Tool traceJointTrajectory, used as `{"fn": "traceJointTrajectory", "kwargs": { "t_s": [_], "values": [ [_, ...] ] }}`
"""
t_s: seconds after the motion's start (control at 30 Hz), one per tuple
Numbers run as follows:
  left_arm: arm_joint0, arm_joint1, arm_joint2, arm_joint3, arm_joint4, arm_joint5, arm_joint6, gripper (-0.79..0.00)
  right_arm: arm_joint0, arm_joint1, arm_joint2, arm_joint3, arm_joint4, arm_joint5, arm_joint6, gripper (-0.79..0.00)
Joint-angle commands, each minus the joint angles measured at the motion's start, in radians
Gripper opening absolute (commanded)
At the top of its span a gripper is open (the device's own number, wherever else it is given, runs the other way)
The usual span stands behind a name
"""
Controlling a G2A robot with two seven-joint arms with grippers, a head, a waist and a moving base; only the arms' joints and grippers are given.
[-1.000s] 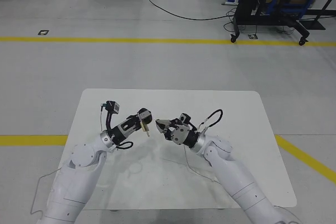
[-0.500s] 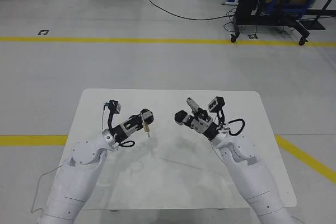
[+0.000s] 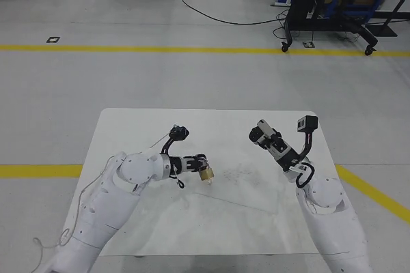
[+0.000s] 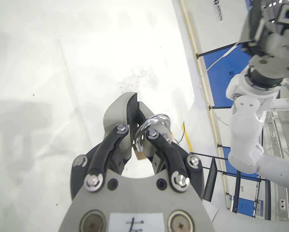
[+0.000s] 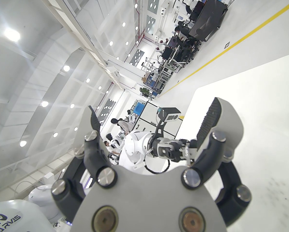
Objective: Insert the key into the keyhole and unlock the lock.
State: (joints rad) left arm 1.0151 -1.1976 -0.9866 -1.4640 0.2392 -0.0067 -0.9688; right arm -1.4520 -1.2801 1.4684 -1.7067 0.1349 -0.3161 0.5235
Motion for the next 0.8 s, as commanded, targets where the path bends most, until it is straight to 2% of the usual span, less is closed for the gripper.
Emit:
{"fn": "traceJointTrajectory", "kwargs": {
  "t_s": [0.0, 0.2, 0.23, 0.27, 0.3, 0.33, 0.47, 0.63, 0.7, 0.77],
  "values": [
    [-0.034, -0.014, 0.054, 0.036, -0.007, 0.025, -0.007, -0.785, 0.000, 0.000, 0.000, 0.000, 0.000, 0.000, 0.000, 0.000],
    [-0.097, -0.047, 0.150, 0.116, -0.025, 0.046, -0.008, -0.785, 0.000, 0.000, 0.000, 0.000, 0.000, 0.000, 0.000, 0.000],
    [-0.101, -0.051, 0.160, 0.127, -0.026, 0.043, 0.000, -0.745, 0.000, 0.000, 0.000, 0.000, 0.000, 0.000, 0.000, 0.000],
    [-0.104, -0.054, 0.168, 0.138, -0.021, 0.041, 0.005, -0.486, 0.000, 0.000, 0.000, 0.000, 0.000, 0.000, 0.000, 0.000],
    [-0.108, -0.056, 0.174, 0.148, -0.017, 0.040, 0.012, -0.323, 0.000, 0.000, 0.000, 0.000, 0.000, 0.000, 0.000, 0.000],
    [-0.111, -0.058, 0.178, 0.156, -0.014, 0.036, 0.018, 0.000, 0.000, 0.000, 0.000, 0.000, 0.000, 0.000, 0.000, 0.000],
    [-0.116, -0.059, 0.173, 0.170, -0.013, 0.019, 0.034, 0.000, 0.000, 0.000, 0.000, 0.000, 0.000, 0.000, 0.000, 0.000],
    [-0.101, -0.047, 0.117, 0.146, -0.030, -0.026, 0.065, 0.000, 0.000, 0.000, 0.000, 0.000, 0.000, 0.000, 0.000, 0.000],
    [-0.085, -0.037, 0.078, 0.117, -0.031, -0.067, 0.093, 0.000, 0.000, 0.000, 0.000, 0.000, 0.000, 0.000, 0.000, 0.000],
    [-0.061, -0.023, 0.030, 0.068, 0.004, -0.152, 0.155, 0.000, 0.000, 0.000, 0.000, 0.000, 0.000, 0.000, 0.000, 0.000]
  ]
}}
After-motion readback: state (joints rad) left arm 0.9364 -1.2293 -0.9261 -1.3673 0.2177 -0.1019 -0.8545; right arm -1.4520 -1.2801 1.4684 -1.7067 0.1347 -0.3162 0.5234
